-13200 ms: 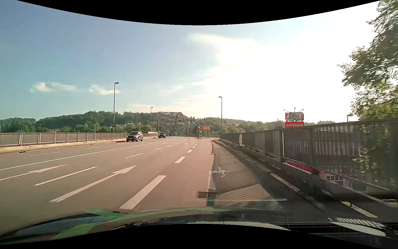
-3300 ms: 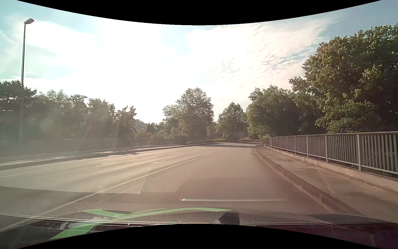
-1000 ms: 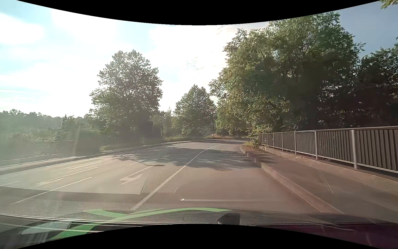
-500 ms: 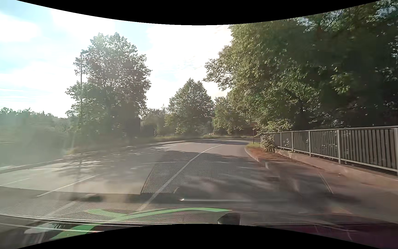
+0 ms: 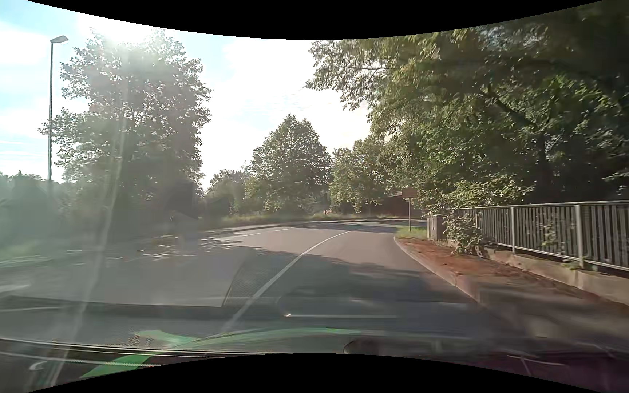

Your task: Follow the waypoints while adhering to traffic rules and regulations

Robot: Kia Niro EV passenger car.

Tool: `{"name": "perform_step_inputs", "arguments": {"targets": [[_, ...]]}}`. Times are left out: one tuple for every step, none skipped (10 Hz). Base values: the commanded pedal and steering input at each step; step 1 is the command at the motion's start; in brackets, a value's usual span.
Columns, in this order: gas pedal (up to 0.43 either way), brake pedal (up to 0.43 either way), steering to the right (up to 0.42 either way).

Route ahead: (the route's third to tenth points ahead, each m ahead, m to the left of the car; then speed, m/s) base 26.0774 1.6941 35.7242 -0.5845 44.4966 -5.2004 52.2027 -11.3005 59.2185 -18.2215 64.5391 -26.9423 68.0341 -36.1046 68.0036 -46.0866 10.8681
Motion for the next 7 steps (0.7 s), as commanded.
{"name": "perform_step_inputs", "arguments": {"targets": [[0.047, 0.000, 0.026], [0.067, 0.000, 0.026], [0.067, 0.000, 0.027], [0.067, 0.000, 0.030], [0.047, 0.000, 0.036], [0.047, 0.000, 0.040], [0.039, 0.000, 0.041]]}}
